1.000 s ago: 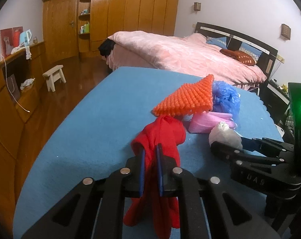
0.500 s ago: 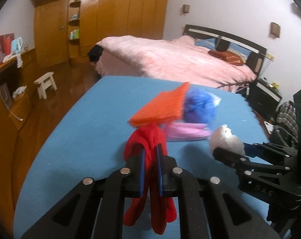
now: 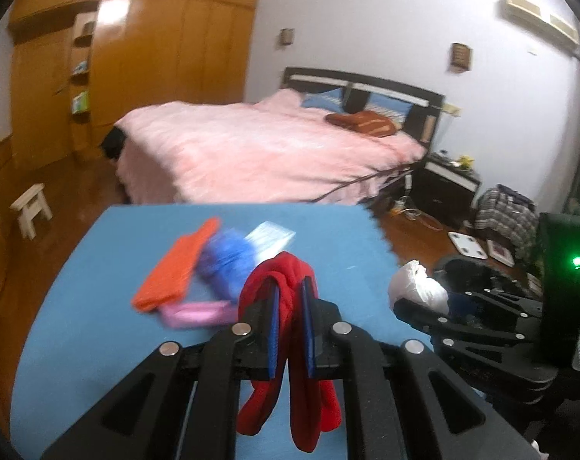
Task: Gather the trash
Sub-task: 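Carry the red glove and tissue ball over the bin and release both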
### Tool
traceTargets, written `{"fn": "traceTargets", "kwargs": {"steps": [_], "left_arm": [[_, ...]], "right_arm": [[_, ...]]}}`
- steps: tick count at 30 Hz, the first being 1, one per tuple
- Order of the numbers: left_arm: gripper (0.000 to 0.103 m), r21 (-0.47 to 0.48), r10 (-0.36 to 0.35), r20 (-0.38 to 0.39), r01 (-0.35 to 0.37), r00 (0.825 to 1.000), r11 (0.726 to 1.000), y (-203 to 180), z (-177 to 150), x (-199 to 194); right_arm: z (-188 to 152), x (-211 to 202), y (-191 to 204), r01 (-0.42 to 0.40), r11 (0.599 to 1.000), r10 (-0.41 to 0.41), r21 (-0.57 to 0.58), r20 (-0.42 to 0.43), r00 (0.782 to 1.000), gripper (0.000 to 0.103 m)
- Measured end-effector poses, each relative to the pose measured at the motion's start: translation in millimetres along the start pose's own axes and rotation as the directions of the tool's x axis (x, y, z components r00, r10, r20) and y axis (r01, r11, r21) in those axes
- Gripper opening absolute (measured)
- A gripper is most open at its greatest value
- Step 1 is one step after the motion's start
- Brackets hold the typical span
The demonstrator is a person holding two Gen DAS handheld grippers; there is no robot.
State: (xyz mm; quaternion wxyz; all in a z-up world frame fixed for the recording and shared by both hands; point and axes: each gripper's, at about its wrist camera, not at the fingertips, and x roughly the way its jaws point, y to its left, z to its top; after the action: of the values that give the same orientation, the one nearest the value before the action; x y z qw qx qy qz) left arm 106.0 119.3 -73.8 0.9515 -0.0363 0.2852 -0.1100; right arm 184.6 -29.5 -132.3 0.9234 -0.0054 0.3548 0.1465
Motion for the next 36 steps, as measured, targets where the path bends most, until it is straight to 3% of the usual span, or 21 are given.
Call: {"fn": "traceTargets", "kwargs": {"steps": [9,22,36], "left_arm": [[0.011,0.066,-0.132,0.026,0.13,0.991,0.989,-70.2,24.2,14.9],[0.011,0.162,-0.283,-0.017,0.282,0.959,0.946,-159.3,28.6,46.3],[0.011,0.22,-0.438,-0.125,0.455,0.89,0.863,-254.6,20.9,101.8]], "right_arm": [[-3.0,-47.2,-70.5,0.13,0.989,-0.134,0.069,0.044,0.99,0.04],[-27.5,-85.1,-159.4,0.271,0.945,-0.286,0.184,0.056,0.957,0.04],[-60.7,-105.6,-244.4,0.411,0.871,-0.429,0.267,0.008,0.903,0.043]]}}
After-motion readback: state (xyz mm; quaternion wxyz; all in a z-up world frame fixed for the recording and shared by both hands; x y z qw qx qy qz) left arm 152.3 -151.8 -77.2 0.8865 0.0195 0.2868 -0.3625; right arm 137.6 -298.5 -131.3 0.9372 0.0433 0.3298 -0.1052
